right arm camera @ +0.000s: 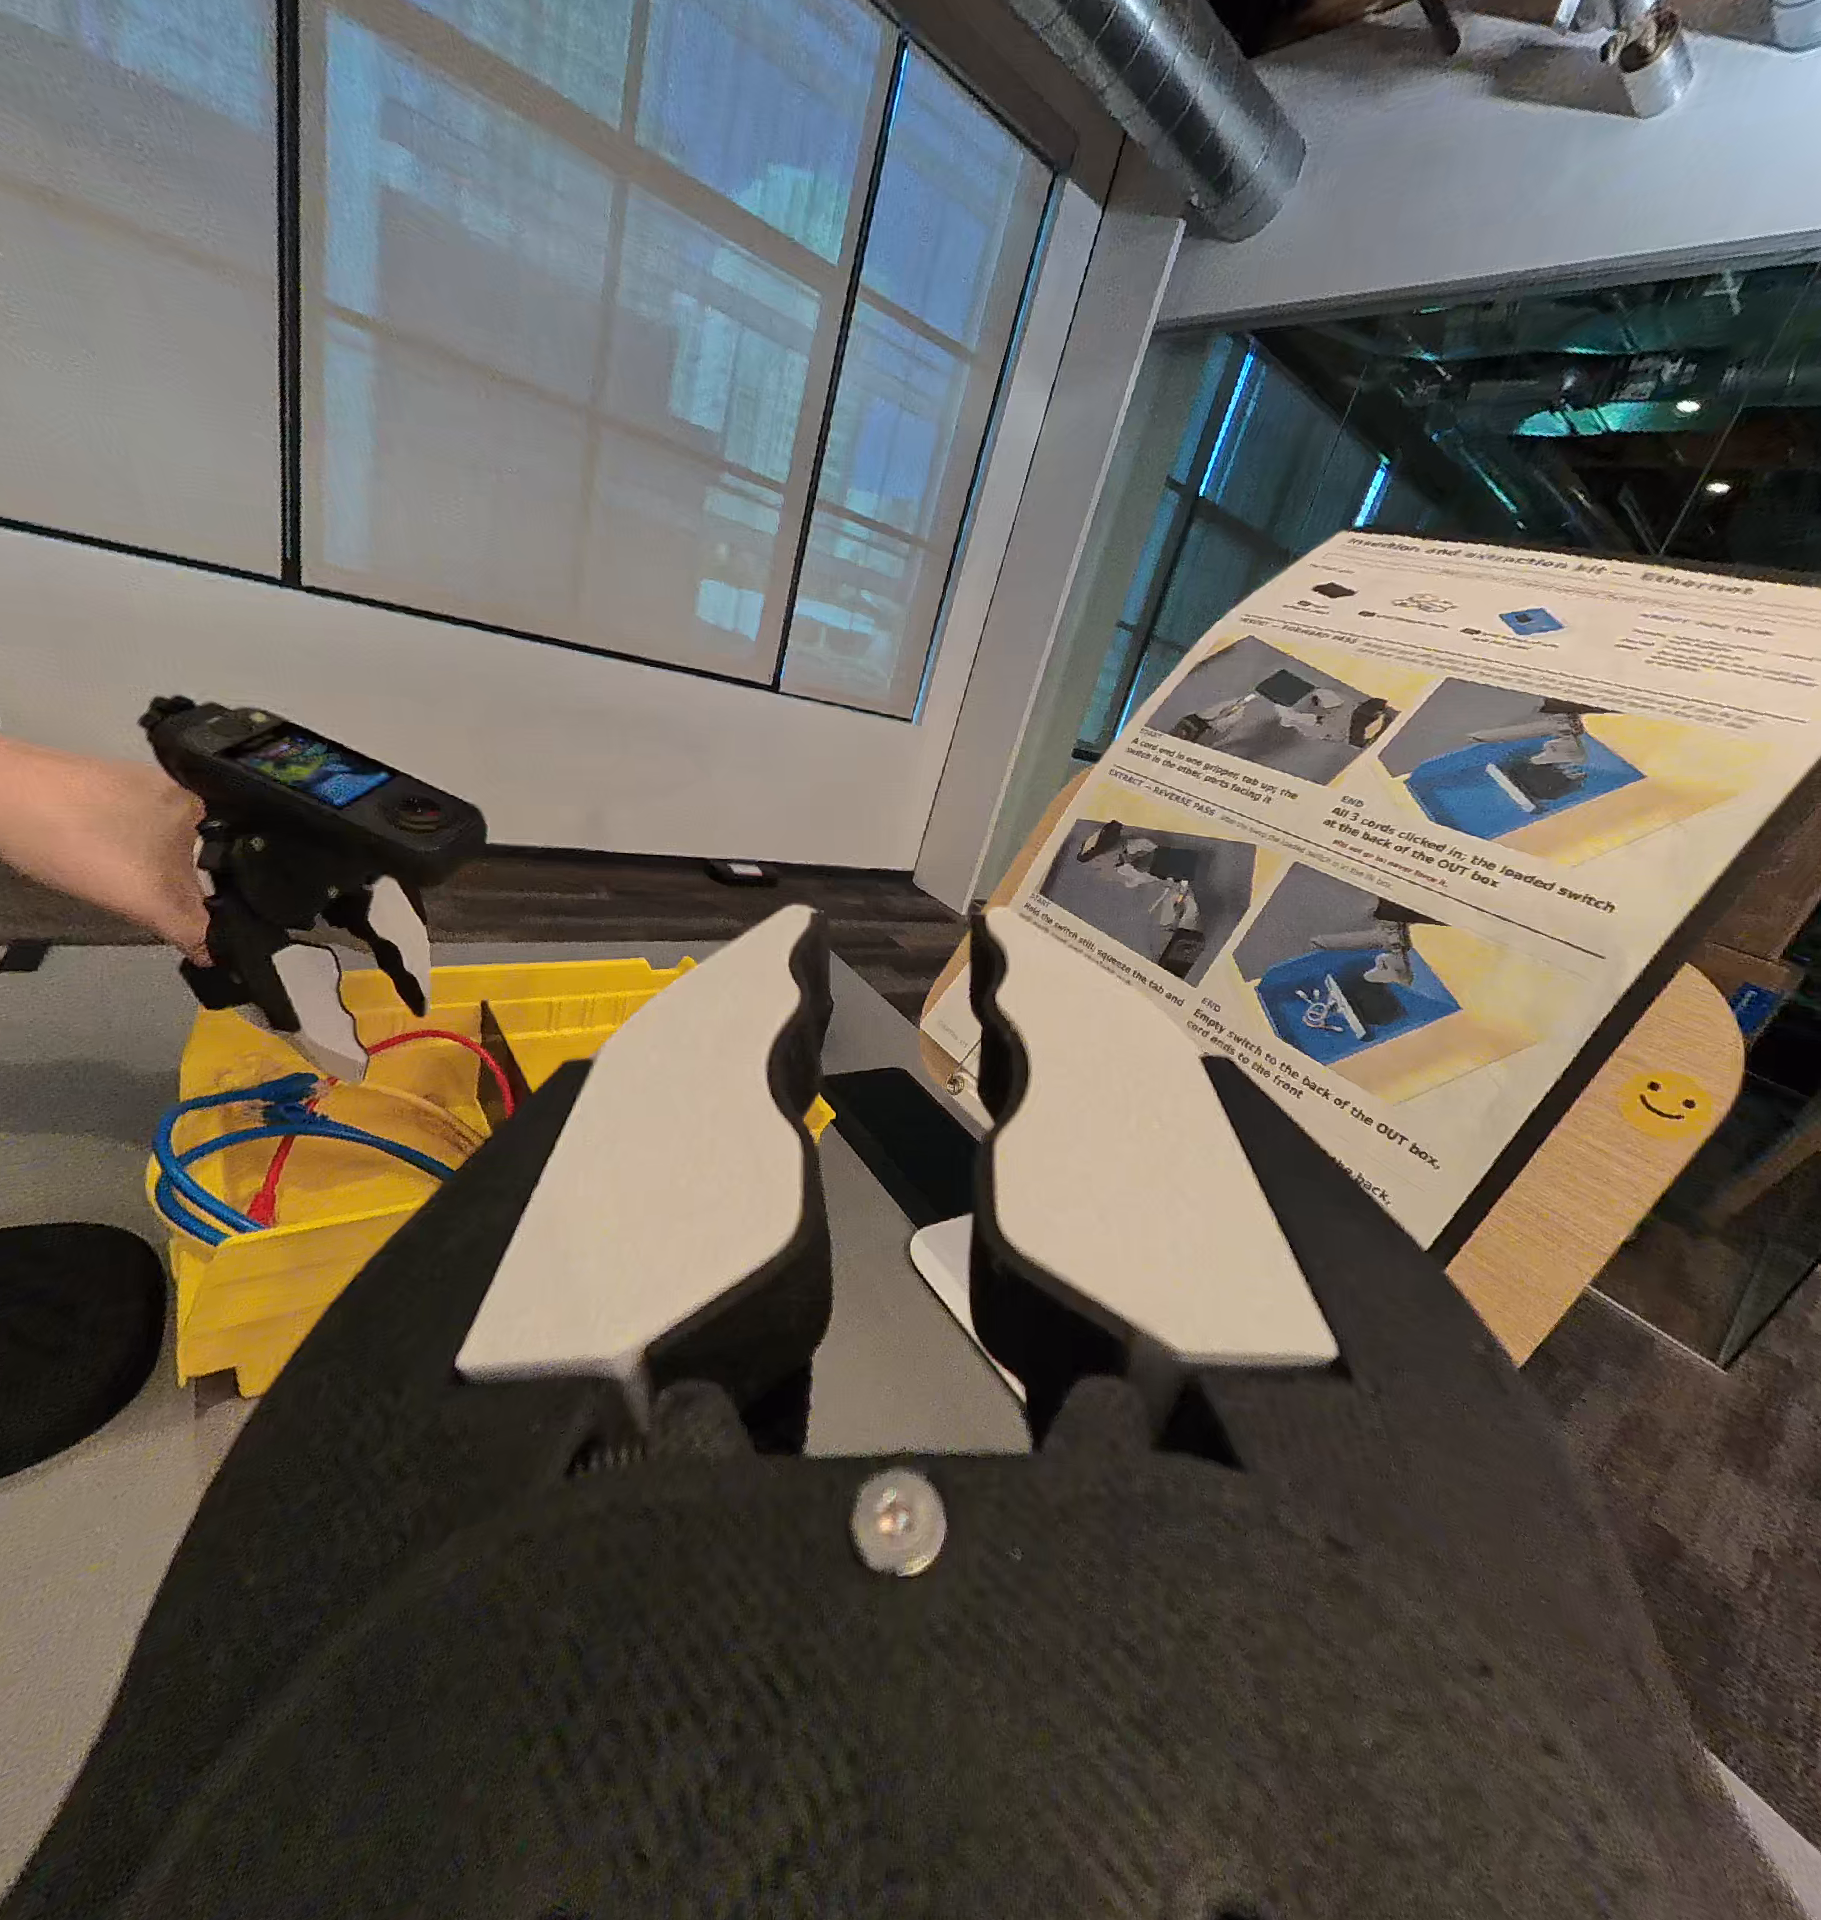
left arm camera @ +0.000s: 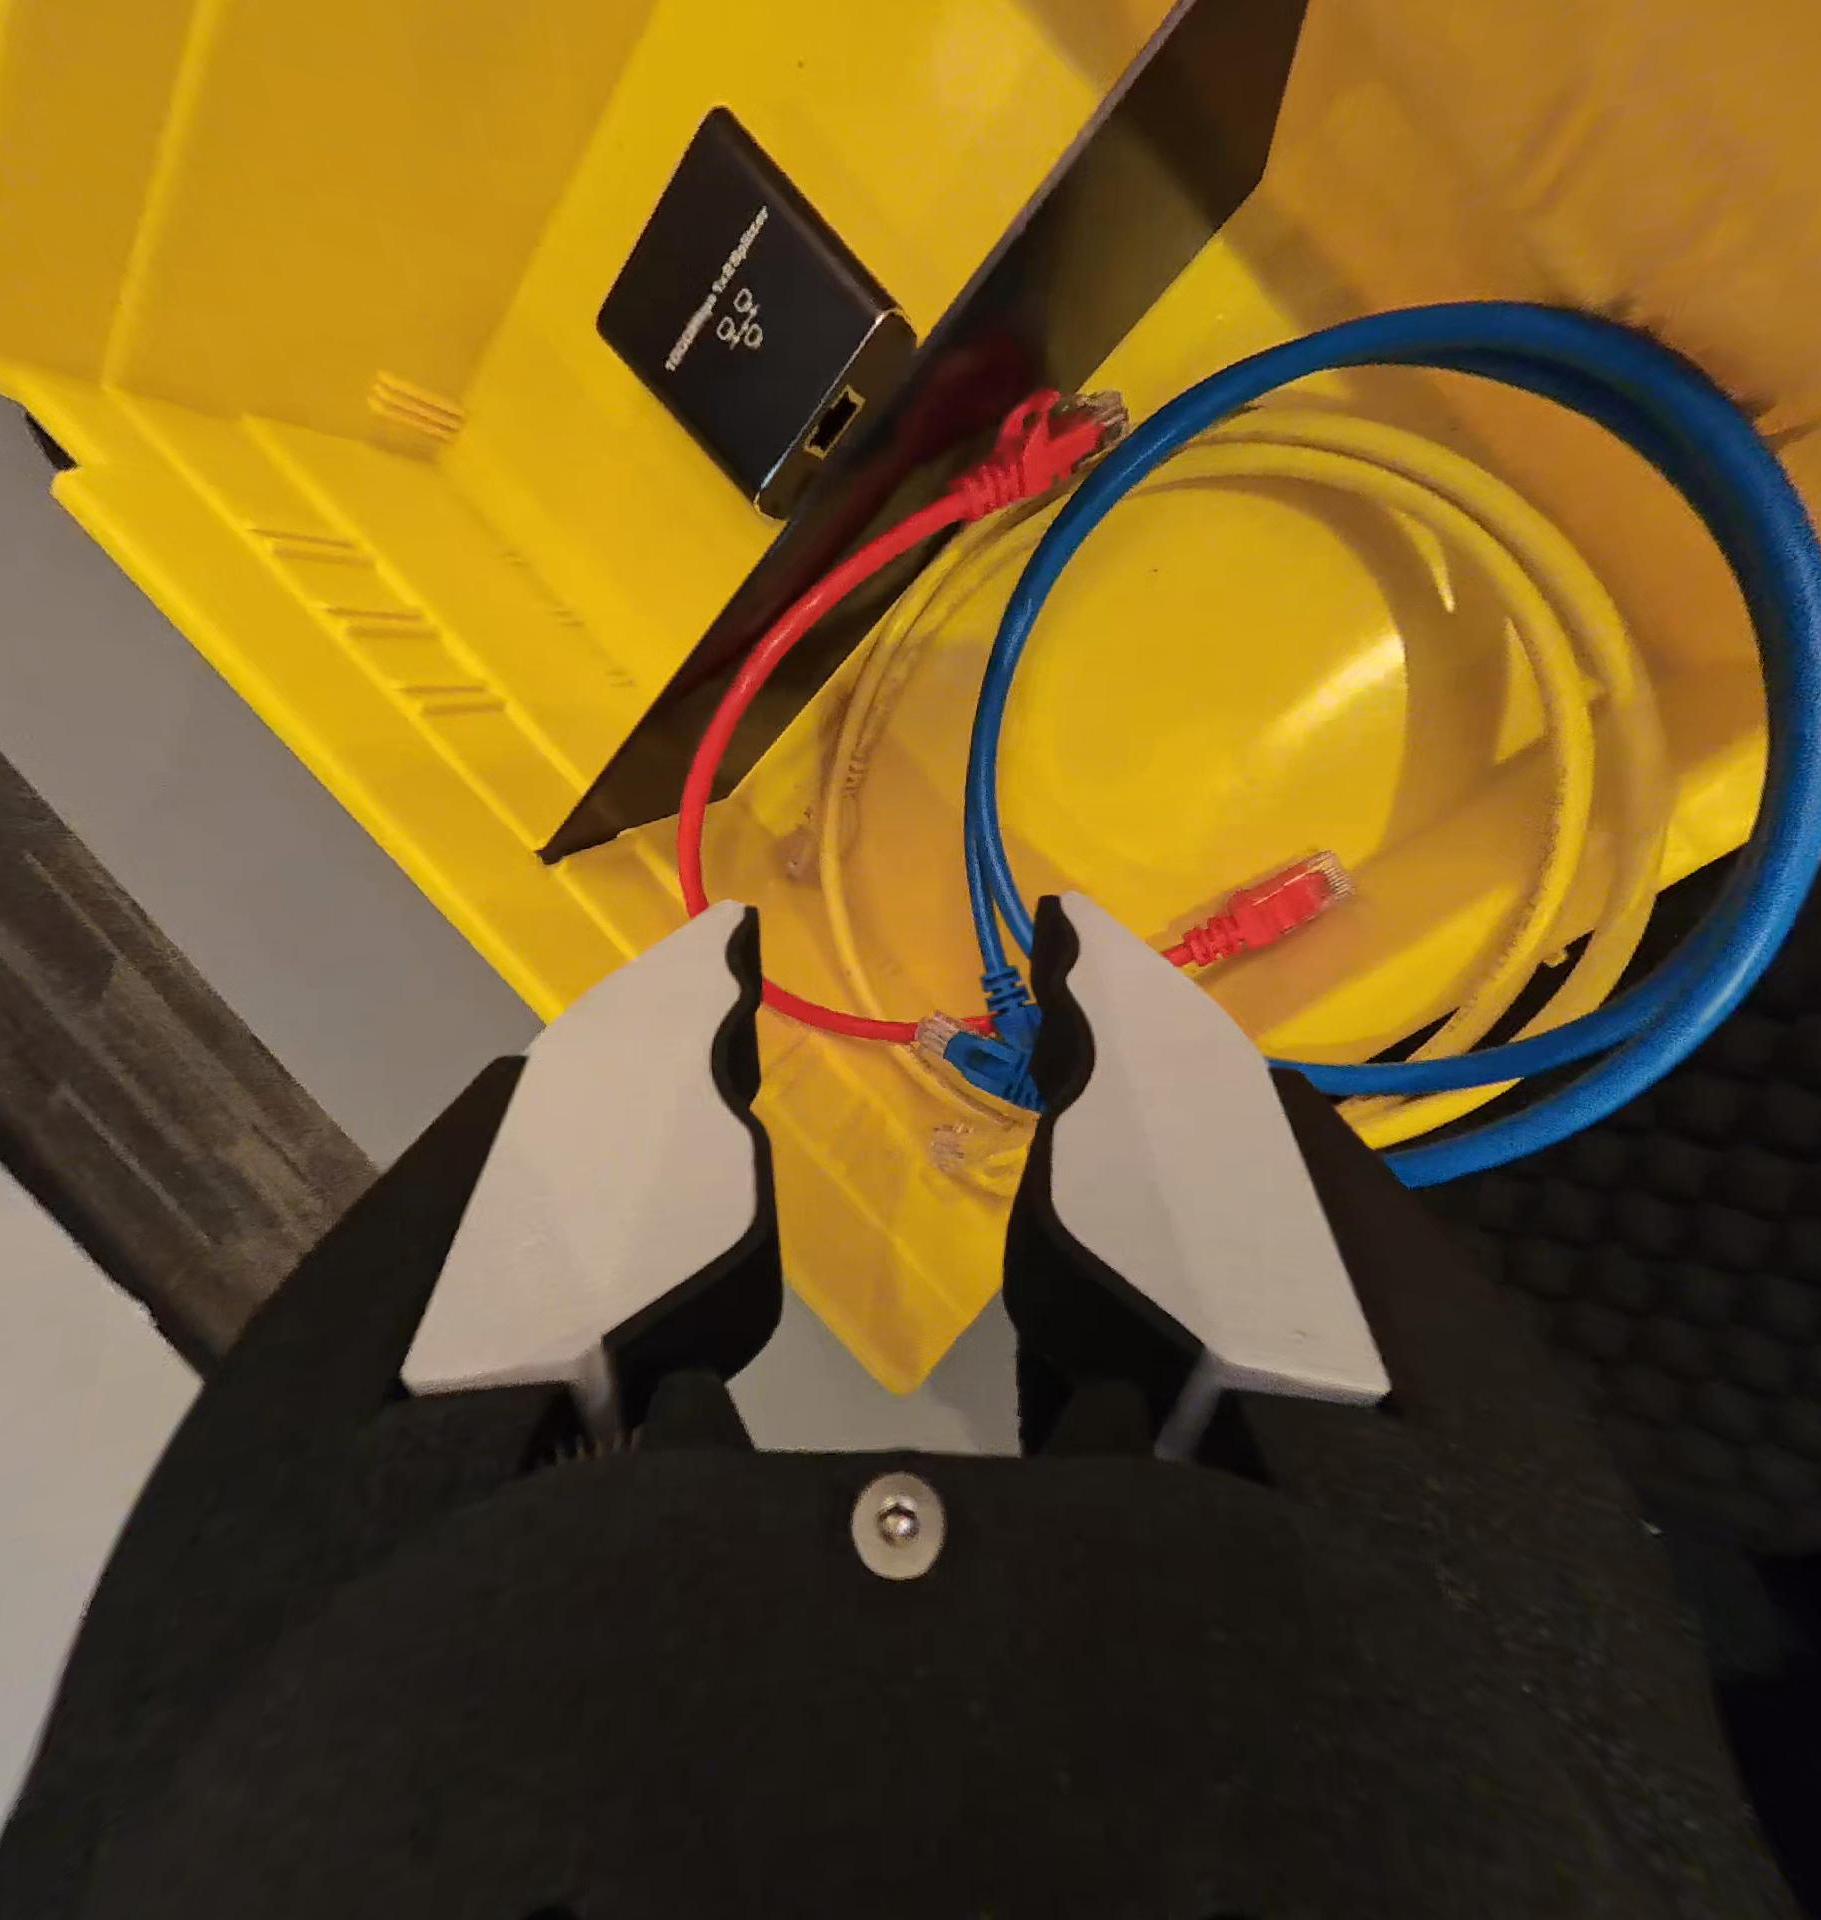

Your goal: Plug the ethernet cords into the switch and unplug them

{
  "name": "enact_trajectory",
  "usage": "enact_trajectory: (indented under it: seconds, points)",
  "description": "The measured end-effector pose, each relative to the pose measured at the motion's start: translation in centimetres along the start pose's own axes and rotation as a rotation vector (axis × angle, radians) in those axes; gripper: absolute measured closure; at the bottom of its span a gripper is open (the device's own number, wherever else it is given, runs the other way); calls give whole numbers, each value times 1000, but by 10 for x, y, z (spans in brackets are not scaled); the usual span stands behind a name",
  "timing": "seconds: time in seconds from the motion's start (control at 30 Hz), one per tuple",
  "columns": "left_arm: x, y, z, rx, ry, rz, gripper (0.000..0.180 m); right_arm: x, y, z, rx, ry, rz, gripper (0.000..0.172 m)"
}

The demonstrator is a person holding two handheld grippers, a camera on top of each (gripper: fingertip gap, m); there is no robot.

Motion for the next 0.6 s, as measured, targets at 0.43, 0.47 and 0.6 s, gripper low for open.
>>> enact_trajectory:
  seconds: [0.43, 0.47, 0.6]
  points:
    - [13, 11, -2, 80, -12, 80, 138, 0, 10, 14, -18, -97, 58, 166]
    - [13, 12, -3, 84, -16, 82, 138, 0, 10, 11, -14, -79, 60, 167]
    - [16, 12, -6, 95, -21, 81, 137, -1, 6, 8, -45, -44, 35, 168]
Point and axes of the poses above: each gripper's, where its closed fingertips meet, x out along the fingers, y out of its top, z = x × y across the jaws, the point moved 1 cm from there along -x, back along the fingers, and after that the axes turned 15 degrees about z, right-handed, at the moved point
